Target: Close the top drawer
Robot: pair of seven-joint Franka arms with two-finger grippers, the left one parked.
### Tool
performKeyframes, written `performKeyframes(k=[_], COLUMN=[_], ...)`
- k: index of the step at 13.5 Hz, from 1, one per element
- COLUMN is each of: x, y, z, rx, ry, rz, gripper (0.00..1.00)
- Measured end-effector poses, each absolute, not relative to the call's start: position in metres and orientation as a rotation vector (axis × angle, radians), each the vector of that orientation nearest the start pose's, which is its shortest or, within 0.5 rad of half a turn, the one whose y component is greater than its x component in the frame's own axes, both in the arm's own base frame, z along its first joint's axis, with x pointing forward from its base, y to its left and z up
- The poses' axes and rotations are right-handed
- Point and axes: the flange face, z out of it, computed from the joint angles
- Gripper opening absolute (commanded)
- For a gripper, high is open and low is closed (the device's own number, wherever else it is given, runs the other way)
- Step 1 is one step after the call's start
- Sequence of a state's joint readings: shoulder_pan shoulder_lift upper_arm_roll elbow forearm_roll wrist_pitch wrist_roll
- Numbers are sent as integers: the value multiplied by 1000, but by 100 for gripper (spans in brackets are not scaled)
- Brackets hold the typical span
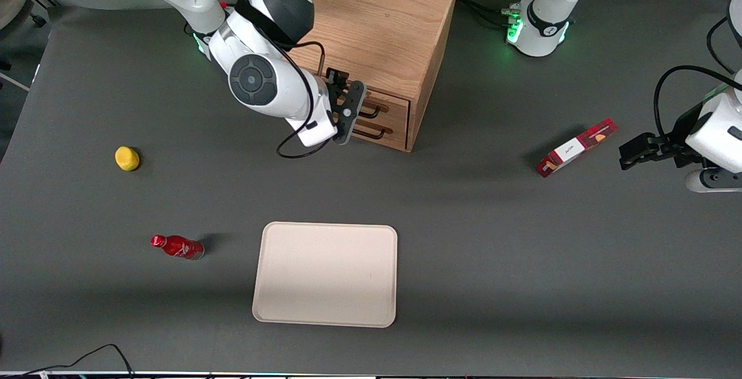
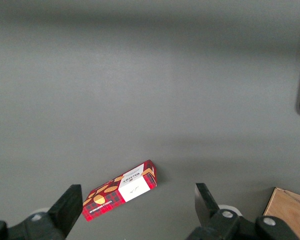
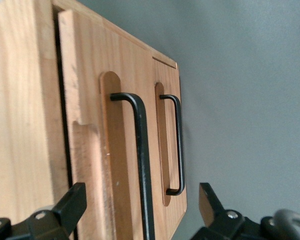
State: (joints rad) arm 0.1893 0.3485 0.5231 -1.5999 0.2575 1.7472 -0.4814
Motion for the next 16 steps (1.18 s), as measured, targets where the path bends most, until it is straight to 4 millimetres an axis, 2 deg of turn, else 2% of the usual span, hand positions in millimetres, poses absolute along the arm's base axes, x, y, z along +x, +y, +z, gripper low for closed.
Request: performKeyframes(k=[2,4,5,7,8,10,13,14,16], x=[491,487,480,463,457,459,477,482,488], y=[405,398,388,350,324,254,135,100,31], z=[473,524,554,609,632,664,685,686,685], rx=[-2329,-2433,-2502,-2678,-2782,-2943,-3086,-3081,-3027], ry=[-1398,-1285,-1216,-1134,-1050,-824,-590,-602,-752], rz=[230,139,102,52,35,26,20,30,49], gripper=[100,100,100,100,100,100,100,100,100])
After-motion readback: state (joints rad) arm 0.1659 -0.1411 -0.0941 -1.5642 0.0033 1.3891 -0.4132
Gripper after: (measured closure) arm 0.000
